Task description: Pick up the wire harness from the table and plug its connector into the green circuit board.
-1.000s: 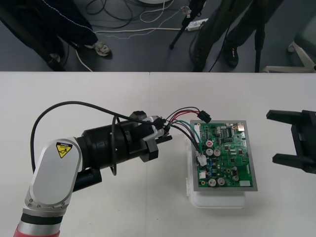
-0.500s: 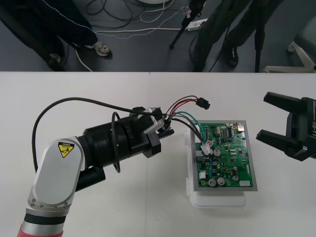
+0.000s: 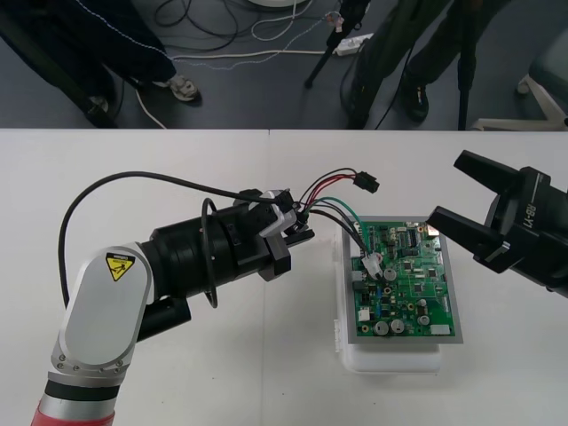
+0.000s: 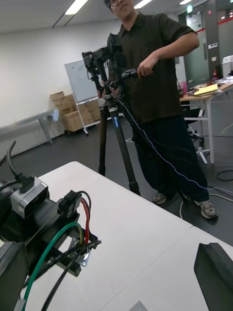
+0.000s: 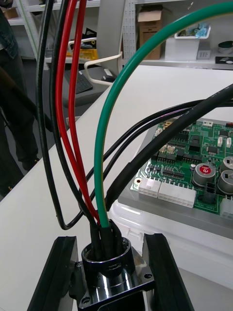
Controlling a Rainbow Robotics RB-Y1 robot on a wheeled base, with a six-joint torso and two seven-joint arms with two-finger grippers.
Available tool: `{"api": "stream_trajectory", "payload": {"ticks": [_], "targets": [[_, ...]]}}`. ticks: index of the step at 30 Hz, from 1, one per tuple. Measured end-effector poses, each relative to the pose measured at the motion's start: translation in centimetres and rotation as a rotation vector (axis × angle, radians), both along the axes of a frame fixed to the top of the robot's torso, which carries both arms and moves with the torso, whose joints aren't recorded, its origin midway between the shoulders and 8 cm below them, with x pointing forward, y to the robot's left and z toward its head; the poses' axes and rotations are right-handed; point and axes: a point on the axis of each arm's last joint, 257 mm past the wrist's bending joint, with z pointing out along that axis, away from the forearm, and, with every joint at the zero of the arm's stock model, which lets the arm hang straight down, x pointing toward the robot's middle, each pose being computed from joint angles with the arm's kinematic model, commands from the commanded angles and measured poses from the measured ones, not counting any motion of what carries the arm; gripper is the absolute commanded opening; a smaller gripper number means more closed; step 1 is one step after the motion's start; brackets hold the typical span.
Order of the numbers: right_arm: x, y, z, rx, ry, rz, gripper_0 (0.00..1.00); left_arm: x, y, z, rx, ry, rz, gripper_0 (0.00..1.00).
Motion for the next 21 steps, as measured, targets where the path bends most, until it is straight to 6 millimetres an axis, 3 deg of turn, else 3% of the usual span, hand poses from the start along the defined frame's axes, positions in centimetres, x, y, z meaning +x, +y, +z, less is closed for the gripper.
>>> {"api": "stream_trajectory", "payload": {"ticks": [21], "targets": [[0.4, 4.7, -0.2, 0.104, 0.047, -0.11, 1.0, -0.5, -1.0, 0.2, -0.025, 0.037, -0.014, 0.0]]}}
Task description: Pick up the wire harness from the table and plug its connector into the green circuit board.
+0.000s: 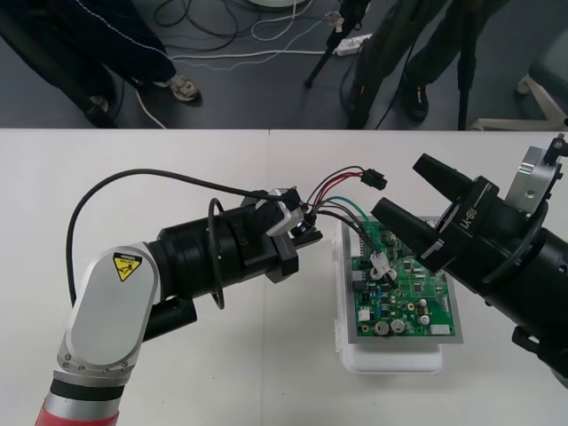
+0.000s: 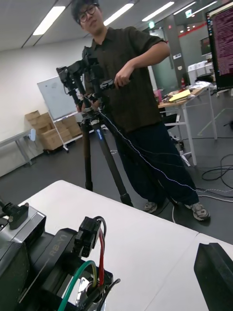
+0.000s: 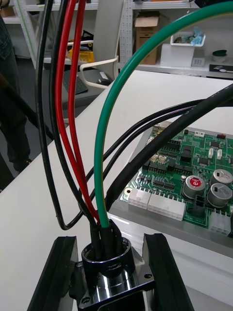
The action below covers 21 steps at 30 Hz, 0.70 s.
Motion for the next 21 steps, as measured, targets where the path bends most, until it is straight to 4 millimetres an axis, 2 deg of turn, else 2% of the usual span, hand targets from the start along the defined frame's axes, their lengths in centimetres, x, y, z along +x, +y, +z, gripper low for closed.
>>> {"api": "stream_trajectory", "payload": {"ticks": [21], "targets": [[-0.2, 2.3, -0.1, 0.083, 0.062, -0.046, 1.0, -0.1, -0.2, 0.0, 0.001, -0.001, -0.003, 0.0]]}}
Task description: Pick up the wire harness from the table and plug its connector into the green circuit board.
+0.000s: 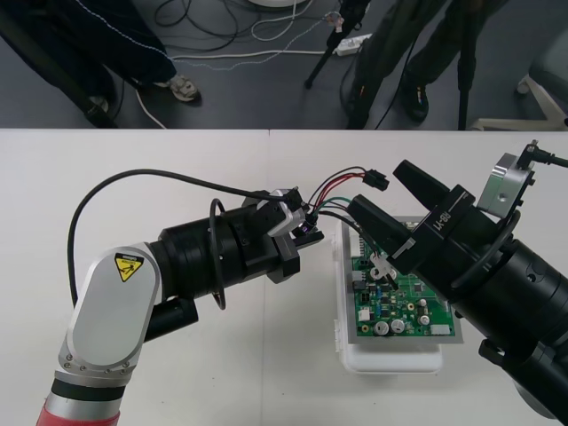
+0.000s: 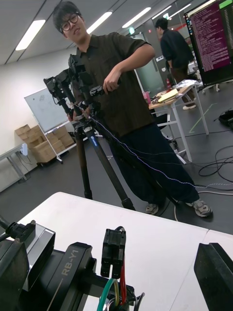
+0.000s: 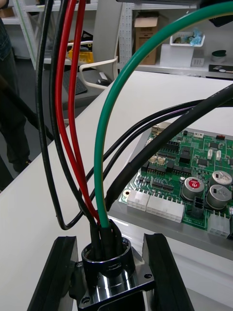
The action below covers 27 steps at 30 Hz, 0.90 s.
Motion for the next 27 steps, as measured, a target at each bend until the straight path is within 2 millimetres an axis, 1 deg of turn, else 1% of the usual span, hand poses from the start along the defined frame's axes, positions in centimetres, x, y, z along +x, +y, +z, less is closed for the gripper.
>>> {"api": "stream_trajectory", "payload": {"ticks": [22, 23, 24, 25, 27], "targets": [[0.34, 0.59, -0.15, 0.018, 0.001, -0.033, 1.0, -0.01, -0.01, 0.0, 0.0, 0.0, 0.0, 0.0], [0.34, 0.61, -0.15, 0.017, 0.0, -0.034, 0.76, -0.01, -0.01, 0.0, 0.0, 0.0, 0.0, 0.0], [0.35, 0.62, -0.14, 0.016, -0.002, -0.034, 0.12, -0.01, -0.01, 0.0, 0.0, 0.0, 0.0, 0.0], [0.35, 0.64, -0.13, 0.016, -0.004, -0.035, 0.01, -0.01, -0.01, 0.0, 0.0, 0.0, 0.0, 0.0], [0.36, 0.65, -0.13, 0.012, -0.007, -0.037, 0.0, -0.01, -0.01, 0.0, 0.0, 0.0, 0.0, 0.0]]}}
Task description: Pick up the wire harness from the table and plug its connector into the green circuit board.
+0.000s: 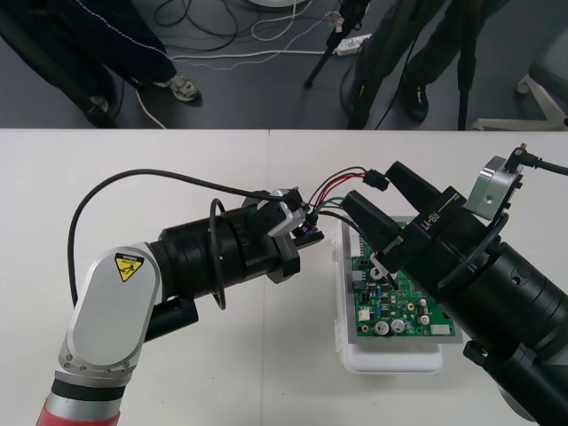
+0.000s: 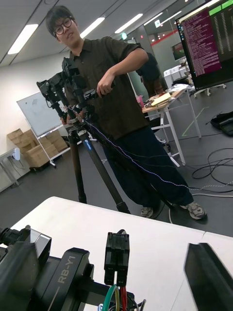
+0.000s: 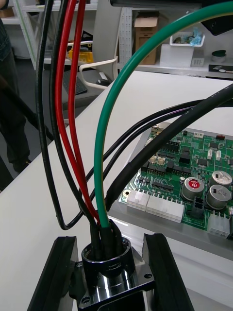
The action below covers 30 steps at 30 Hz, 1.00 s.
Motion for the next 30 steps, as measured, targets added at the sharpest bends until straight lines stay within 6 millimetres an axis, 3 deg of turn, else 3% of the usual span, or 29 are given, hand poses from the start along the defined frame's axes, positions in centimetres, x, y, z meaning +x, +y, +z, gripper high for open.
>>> {"api": "stream_trajectory", "payload": {"ticks": [23, 24, 26, 27, 30], "targets": [[-0.34, 0.45, 0.24, -0.004, -0.016, 0.013, 0.0, -0.02, -0.02, 0.03, -0.001, 0.0, -0.001, 0.01], [-0.34, 0.46, 0.24, -0.004, -0.016, 0.013, 0.0, -0.02, -0.02, 0.03, -0.001, 0.0, -0.001, 0.06], [-0.34, 0.46, 0.24, -0.003, -0.016, 0.013, 0.0, -0.03, -0.03, 0.03, -0.002, 0.0, -0.001, 0.87], [-0.34, 0.46, 0.25, -0.003, -0.017, 0.014, 0.0, -0.03, -0.04, 0.05, -0.002, 0.0, -0.001, 1.0], [-0.35, 0.47, 0.25, -0.003, -0.017, 0.014, 0.0, -0.03, -0.08, 0.16, -0.007, 0.0, -0.001, 1.0]]}}
